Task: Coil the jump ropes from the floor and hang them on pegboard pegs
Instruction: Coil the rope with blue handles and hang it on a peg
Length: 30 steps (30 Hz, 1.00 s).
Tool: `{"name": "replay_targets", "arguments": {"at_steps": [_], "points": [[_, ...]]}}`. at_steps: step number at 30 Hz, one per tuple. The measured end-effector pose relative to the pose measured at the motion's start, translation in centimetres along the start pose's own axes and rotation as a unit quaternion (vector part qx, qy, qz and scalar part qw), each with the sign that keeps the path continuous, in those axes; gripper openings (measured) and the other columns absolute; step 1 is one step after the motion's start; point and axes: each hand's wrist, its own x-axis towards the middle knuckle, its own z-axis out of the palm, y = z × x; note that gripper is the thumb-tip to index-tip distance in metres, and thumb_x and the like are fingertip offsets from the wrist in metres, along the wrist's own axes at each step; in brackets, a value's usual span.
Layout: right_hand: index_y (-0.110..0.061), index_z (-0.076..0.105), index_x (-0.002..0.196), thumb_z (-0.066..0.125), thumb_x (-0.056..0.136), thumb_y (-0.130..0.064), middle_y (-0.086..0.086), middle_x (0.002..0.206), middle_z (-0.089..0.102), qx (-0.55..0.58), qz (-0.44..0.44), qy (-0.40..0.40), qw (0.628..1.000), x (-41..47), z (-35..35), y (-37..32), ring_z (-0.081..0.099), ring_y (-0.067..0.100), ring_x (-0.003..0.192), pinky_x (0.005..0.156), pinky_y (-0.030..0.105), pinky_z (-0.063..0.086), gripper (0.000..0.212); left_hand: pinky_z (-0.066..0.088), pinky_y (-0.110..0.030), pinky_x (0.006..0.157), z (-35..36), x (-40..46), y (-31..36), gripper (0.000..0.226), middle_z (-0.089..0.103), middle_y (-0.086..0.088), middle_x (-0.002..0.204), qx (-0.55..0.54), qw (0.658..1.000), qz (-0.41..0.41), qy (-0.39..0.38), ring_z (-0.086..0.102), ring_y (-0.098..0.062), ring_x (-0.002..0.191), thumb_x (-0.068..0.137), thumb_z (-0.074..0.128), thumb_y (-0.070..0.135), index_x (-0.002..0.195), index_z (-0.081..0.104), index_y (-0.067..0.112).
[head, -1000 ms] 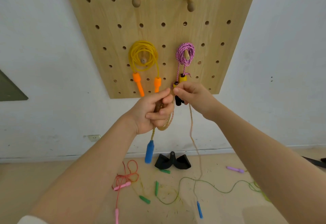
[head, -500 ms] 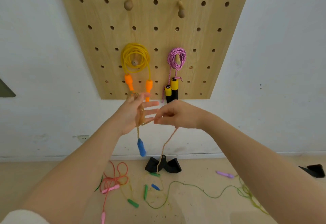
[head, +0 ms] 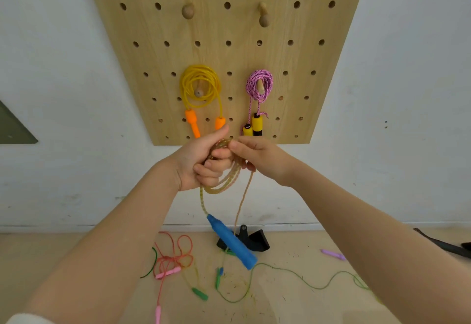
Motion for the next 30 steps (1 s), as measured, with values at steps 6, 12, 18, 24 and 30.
{"name": "replay_targets", "arguments": {"at_steps": [6,12,18,24,30], "points": [[-0.015,0.045,0.064,0.049,0.094,-0.028,-0.009,0.049,0.031,0.092,0.031,0.076,0.992,0.5,-1.6,0.3,0.024,0.005,0.044,0.045,0.018,0.021,0.032,0.029,-0.014,0.041,0.3,0.5,-0.8,0.029,0.045,0.006,0.053,0.010,0.981,0.191,0.031,0.028,-0.001,0.036,0.093,0.040,0.031,0.072,0.045,0.011],[-0.021,0.056,0.076,0.038,0.100,-0.021,-0.013,0.054,0.045,0.100,0.034,0.083,0.991,0.9,-1.4,1.9,0.027,0.006,0.045,0.043,0.018,0.022,0.030,0.026,-0.010,0.034,-0.4,0.2,0.3,0.024,0.047,0.011,0.049,-0.216,0.931,0.291,-0.032,0.033,0.001,0.030,0.094,0.033,0.029,0.079,0.046,0.016],[-0.015,0.066,0.107,0.042,0.098,-0.022,-0.014,0.074,0.049,-0.269,0.117,-0.032,0.955,0.8,0.3,2.7,0.048,0.004,0.069,0.055,0.012,0.034,0.027,0.057,-0.032,0.078,-2.3,1.2,0.7,0.040,0.068,-0.012,0.112,-0.239,0.904,0.331,0.128,0.069,-0.018,0.089,0.103,0.018,0.030,0.076,0.042,0.014],[-0.014,0.063,0.110,0.053,0.092,-0.023,-0.018,0.077,0.046,-0.421,0.016,-0.142,0.896,1.5,1.4,-1.5,0.044,0.000,0.069,0.064,0.014,0.034,0.023,0.029,-0.045,0.111,-2.8,2.8,-2.4,0.029,0.052,0.000,0.136,0.147,0.936,0.206,0.247,0.048,-0.016,0.125,0.102,0.022,0.035,0.120,0.043,0.025],[-0.009,0.069,0.082,0.066,0.084,-0.016,0.009,0.068,0.060,-0.194,-0.048,0.107,0.974,2.5,-1.3,-2.5,0.048,0.010,0.058,0.057,0.021,0.040,0.008,0.040,-0.047,0.096,-1.3,0.8,-2.0,0.031,0.072,-0.007,0.095,0.113,0.967,0.195,0.119,0.069,-0.031,0.087,0.103,0.026,0.027,0.111,0.053,0.014]]}}
